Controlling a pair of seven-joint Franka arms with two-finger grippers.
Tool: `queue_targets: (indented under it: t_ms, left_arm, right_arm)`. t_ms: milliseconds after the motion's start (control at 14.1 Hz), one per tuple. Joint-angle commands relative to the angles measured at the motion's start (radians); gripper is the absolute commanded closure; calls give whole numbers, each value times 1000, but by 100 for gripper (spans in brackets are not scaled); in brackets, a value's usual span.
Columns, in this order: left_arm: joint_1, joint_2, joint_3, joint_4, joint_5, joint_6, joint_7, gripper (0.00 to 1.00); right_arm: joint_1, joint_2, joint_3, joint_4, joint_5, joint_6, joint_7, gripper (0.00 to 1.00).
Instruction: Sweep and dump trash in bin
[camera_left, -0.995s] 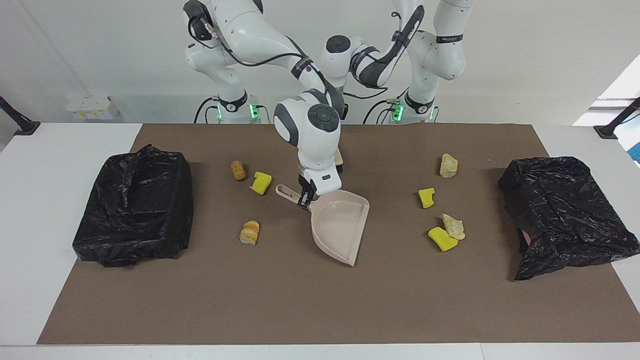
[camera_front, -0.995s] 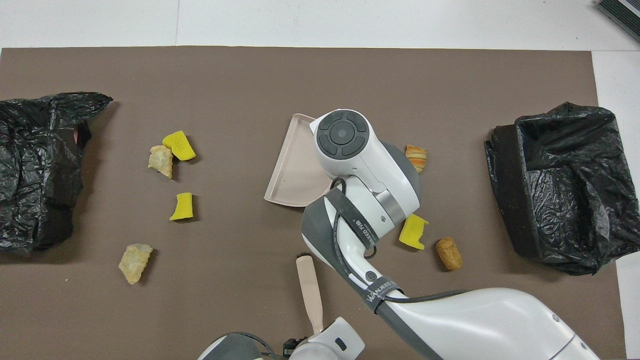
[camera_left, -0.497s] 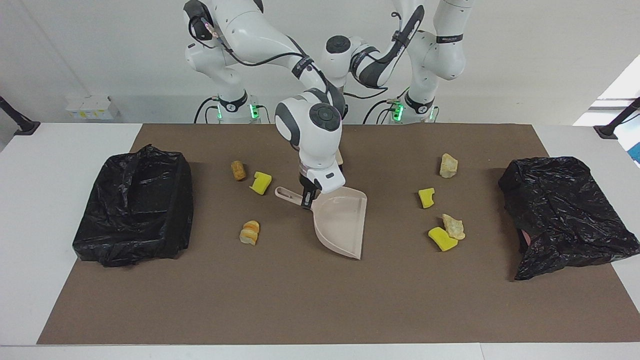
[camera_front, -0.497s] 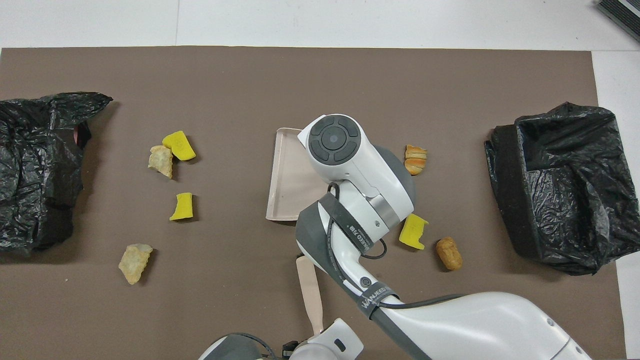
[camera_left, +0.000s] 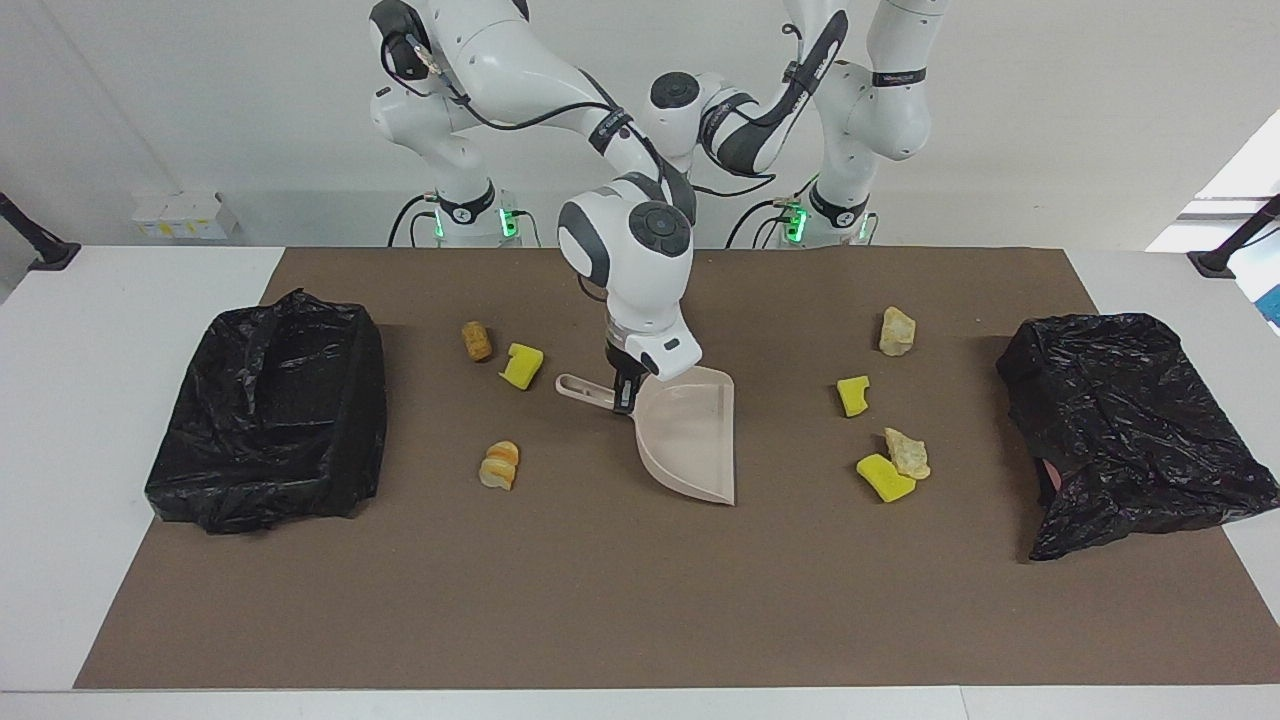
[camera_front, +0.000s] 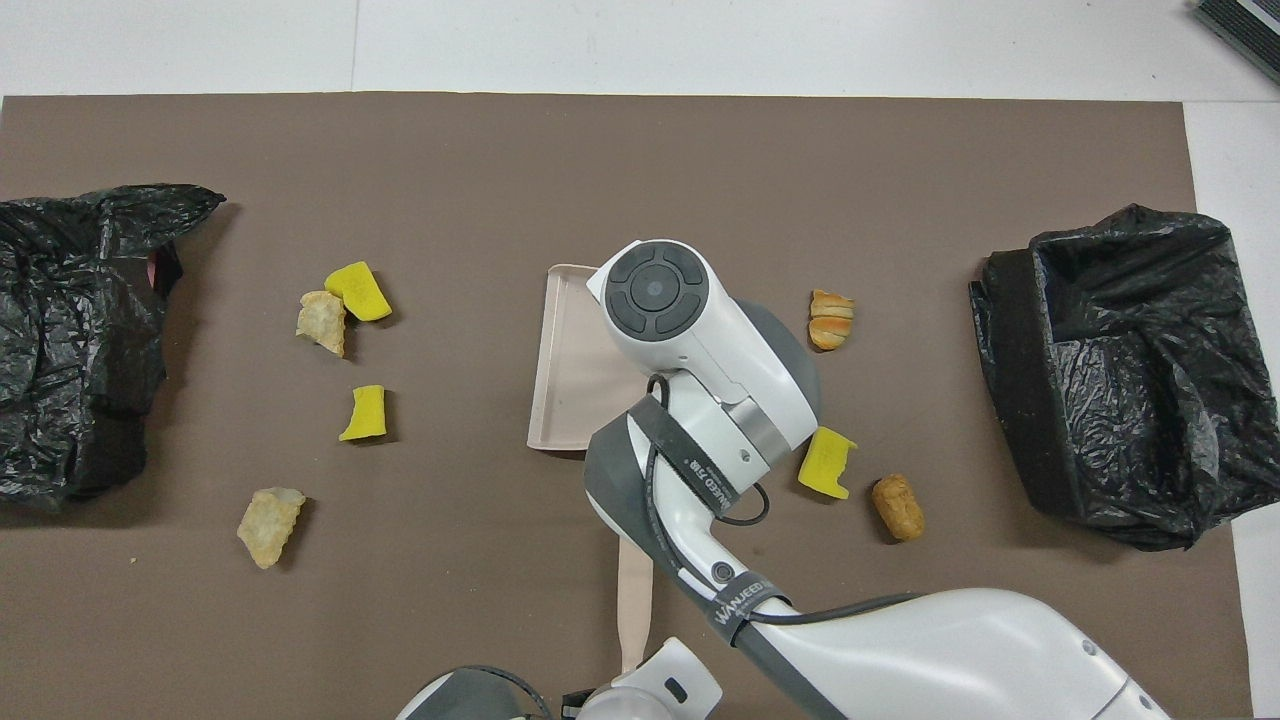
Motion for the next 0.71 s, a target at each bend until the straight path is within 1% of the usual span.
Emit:
queue_targets:
  t_ms: [0, 142, 213, 284, 355, 426, 497, 640]
  left_arm:
    - [57, -85, 8, -12, -16, -148, -2, 100]
    - [131, -123, 8, -15, -14, -203, 7, 100]
    - [176, -139, 8, -13, -11, -222, 18, 100]
    - [228, -145, 8, -7, -8, -233, 26, 100]
    - [279, -143, 8, -3, -2, -243, 68, 100]
    - [332, -137, 8, -2, 0, -242, 131, 100]
    - [397, -136, 8, -1, 7, -242, 167, 100]
    - [506, -134, 8, 23, 56, -242, 187, 100]
  right_arm:
    - [-12, -46, 11, -81, -13, 52, -12, 100]
    - [-12, -56, 11, -110, -7, 72, 5, 100]
    - [-13, -64, 11, -139, -8, 105, 9, 97]
    - [-10, -78, 10, -169, -9, 148, 11, 93]
    - [-12, -81, 10, -183, -12, 173, 9, 78]
    - [-13, -79, 10, -183, -13, 175, 5, 75]
    - [-12, -79, 10, -183, -13, 175, 9, 75]
    - [-21, -76, 10, -183, -7, 184, 20, 55]
